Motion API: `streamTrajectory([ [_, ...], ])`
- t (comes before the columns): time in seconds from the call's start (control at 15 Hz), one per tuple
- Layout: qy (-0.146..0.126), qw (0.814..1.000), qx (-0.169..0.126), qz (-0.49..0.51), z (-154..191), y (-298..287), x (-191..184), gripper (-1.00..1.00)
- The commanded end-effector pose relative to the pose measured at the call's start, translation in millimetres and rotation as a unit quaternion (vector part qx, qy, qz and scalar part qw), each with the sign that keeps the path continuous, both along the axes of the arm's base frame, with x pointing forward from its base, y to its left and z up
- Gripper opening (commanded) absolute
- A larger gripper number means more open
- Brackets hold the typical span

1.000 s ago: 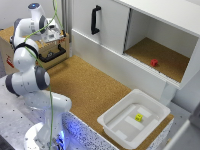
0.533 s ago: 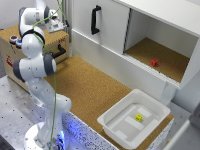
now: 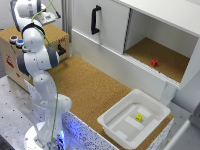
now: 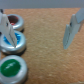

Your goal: Push down the blue button to turn on the blue light

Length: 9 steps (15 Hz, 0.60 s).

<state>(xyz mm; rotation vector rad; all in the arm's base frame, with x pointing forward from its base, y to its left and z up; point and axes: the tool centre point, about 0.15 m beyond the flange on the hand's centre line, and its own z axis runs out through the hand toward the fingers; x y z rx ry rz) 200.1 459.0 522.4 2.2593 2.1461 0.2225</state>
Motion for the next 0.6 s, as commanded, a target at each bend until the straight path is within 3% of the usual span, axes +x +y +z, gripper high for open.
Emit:
streamTrajectory([
  [0.0, -0.001, 0.994, -0.024, 0.107, 2, 56, -48, 1.00],
  [0.13, 0.027, 0.988, -0.004, 0.154, 3, 70, -52, 1.00],
  [0.33, 0.046, 0.980, -0.007, 0.191, -8, 93, -56, 1.00],
  [0.4, 0.042, 0.979, -0.014, 0.198, -11, 98, -57, -1.00],
  [0.53, 0.032, 0.981, -0.044, 0.184, -20, 102, -48, -1.00],
])
